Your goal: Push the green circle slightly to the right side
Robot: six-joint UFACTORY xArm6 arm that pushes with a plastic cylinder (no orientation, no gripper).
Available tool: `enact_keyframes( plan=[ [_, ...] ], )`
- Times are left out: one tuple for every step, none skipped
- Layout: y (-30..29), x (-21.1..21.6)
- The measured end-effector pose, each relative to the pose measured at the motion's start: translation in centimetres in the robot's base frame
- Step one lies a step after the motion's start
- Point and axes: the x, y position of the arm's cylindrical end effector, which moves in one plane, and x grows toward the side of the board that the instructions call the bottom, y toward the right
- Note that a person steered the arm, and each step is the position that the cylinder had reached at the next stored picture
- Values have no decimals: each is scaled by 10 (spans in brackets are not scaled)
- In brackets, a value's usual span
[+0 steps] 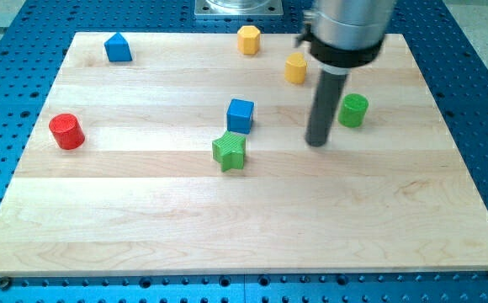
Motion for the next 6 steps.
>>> enact_keyframes(
  plan=[
    [20, -29],
    [76, -29],
    [68, -35],
    [54, -43],
    [54, -43],
    [25, -45]
  ],
)
